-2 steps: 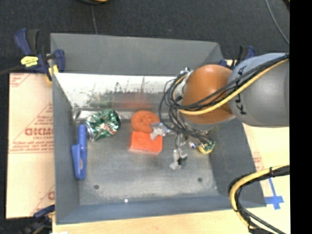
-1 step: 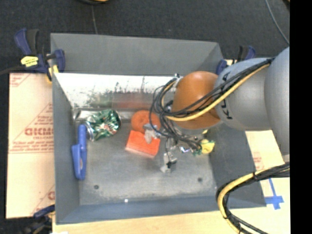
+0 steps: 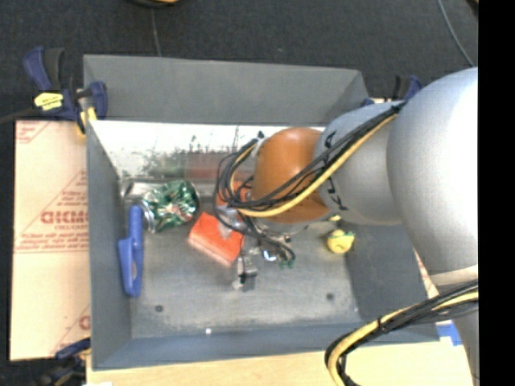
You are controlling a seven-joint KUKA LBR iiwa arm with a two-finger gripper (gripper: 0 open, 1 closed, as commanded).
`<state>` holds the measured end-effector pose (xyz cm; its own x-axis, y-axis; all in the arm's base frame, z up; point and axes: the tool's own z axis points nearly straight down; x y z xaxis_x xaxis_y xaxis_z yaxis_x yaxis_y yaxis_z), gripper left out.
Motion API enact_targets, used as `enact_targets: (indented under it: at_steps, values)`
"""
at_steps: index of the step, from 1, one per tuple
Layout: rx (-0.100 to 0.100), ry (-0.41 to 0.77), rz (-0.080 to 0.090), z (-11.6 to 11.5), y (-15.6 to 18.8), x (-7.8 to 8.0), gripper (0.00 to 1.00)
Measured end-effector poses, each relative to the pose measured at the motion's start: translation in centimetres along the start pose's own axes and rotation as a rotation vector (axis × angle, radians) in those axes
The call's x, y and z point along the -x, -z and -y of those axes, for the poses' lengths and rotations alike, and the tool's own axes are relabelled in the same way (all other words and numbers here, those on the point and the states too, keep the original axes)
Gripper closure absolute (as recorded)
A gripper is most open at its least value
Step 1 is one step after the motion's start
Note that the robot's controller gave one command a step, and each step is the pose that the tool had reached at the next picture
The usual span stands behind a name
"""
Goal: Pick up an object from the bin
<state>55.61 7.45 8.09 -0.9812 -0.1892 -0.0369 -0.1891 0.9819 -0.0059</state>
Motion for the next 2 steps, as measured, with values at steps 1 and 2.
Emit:
enact_targets:
  at_steps: [1,2]
  values:
    - [-0.001,0.056,0.009,-2.3,-0.4,0.5,0.00]
    - [0.004,0.011,0.027,-7.5,-0.2,0.3,1.00]
